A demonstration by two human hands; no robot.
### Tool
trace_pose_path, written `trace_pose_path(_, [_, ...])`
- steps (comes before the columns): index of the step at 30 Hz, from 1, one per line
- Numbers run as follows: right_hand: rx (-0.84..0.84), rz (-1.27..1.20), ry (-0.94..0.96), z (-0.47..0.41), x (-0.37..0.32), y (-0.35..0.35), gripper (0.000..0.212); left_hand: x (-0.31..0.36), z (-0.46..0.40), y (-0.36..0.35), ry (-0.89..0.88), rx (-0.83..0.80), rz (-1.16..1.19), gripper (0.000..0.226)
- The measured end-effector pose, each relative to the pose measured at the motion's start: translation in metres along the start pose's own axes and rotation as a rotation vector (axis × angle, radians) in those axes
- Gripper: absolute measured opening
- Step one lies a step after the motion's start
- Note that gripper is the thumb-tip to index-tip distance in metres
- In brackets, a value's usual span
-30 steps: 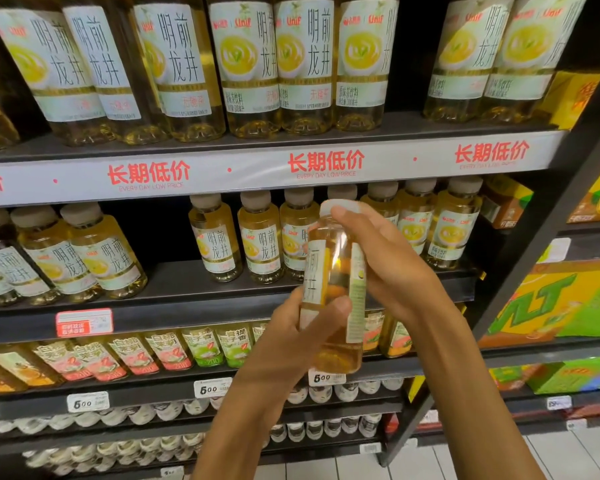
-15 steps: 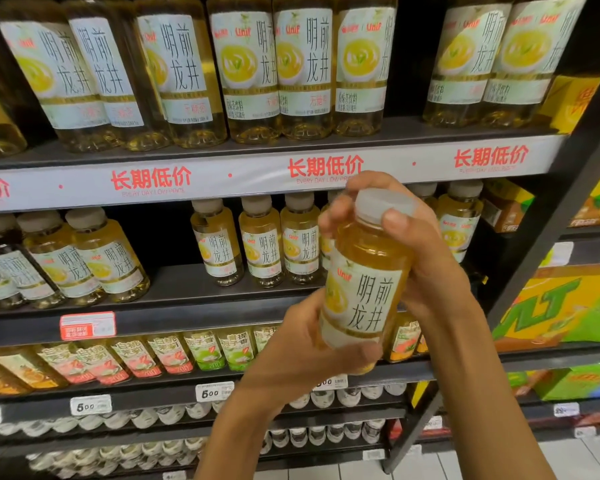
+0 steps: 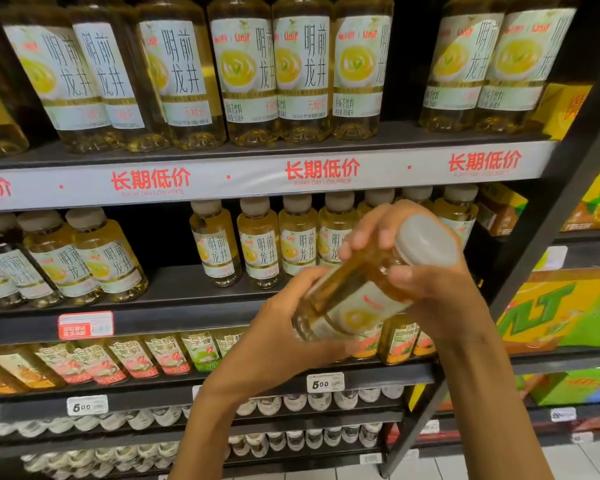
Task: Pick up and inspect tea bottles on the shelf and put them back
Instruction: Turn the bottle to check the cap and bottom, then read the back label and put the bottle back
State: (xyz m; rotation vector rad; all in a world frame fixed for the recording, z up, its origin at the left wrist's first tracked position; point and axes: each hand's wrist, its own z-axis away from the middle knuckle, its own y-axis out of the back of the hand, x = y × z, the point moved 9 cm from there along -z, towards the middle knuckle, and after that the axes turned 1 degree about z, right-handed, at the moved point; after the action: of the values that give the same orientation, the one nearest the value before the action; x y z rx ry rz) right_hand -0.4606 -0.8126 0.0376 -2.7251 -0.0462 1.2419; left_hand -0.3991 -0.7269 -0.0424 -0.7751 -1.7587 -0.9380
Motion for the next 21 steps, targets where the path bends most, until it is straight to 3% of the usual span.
trace_pose_path(2, [-0.076, -0.158, -0.013, -0.002, -0.002, -0.004, 0.024, 0.000, 0.004, -0.011, 0.027, -0.106, 0.071, 0.069])
trace_pose_path(4, [-0.126, -0.241, 0.004, -0.004, -0.004, -0.007, 0.024, 0.002, 0.005, -0.018, 0.017, -0.102, 0.130, 0.067])
trace_pose_path(8, [0.066, -0.209, 0.019, -0.007, 0.001, 0.013, 0.037, 0.011, 0.004, -0.009, -0.090, 0.174, 0.105, 0.053])
trace_pose_path(12, [0.198, -0.116, 0.006, -0.006, 0.010, 0.024, 0.026, 0.026, 0.008, 0.009, -0.212, 0.459, -0.207, 0.064])
trace_pose_path(21, [-0.020, -0.217, 0.049, -0.011, -0.006, 0.006, 0.023, 0.026, 0.007, -0.003, -0.198, 0.328, -0.194, 0.070])
